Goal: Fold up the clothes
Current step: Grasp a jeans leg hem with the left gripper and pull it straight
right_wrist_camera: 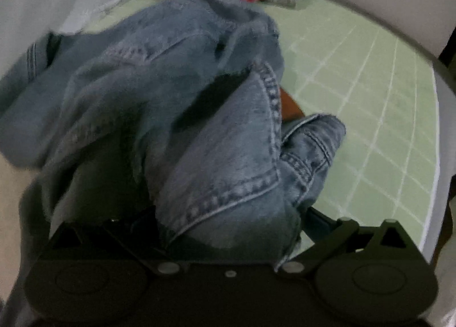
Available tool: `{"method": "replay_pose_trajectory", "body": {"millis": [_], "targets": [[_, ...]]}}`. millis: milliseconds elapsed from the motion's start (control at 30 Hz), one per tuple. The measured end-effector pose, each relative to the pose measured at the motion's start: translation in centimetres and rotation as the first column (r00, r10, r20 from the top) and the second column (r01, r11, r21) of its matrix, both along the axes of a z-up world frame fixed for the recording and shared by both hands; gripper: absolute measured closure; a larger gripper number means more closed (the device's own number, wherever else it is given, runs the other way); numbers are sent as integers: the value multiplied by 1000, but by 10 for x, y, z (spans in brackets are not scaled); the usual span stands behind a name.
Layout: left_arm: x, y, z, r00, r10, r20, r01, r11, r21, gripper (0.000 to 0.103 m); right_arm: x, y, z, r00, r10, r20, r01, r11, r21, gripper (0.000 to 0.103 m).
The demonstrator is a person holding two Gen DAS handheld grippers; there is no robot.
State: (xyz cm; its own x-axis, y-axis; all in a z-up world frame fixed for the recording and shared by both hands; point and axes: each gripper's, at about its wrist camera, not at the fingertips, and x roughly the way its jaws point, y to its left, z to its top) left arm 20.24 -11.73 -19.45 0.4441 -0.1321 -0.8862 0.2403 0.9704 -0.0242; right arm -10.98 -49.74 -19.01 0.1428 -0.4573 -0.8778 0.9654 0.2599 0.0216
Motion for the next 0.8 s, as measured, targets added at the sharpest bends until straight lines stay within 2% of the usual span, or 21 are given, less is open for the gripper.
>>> {"method": "replay_pose_trajectory", "body": {"millis": [133,333,400,467,600,800], "targets": [[-6,-2,0,999,28,26,-29,1000,12,24,-2,-29,-1,999,-30,12,31,999,-39,0],[-15,-4,6,992,119,40,-120,993,6,58,-15,-114,-5,996,-87,20,89,992,-91,0],[-19,-5,9,987,157,32,-157,988,7,79,-17,-143,-6,996,-91,16,93,990,-104,0],[-27,-7,12,983,184,22,-184,983,15,89,-20,-167,-5,997,-78,7,78,992,-98,0],[-51,-7,17,977,211,29,-212,976,39,95,-25,-186,-3,999,-41,6,42,997,-69,0],[-109,19,46,966,237,107,-246,965,86,96,-58,-168,0,999,-38,8,38,995,-88,0]]}}
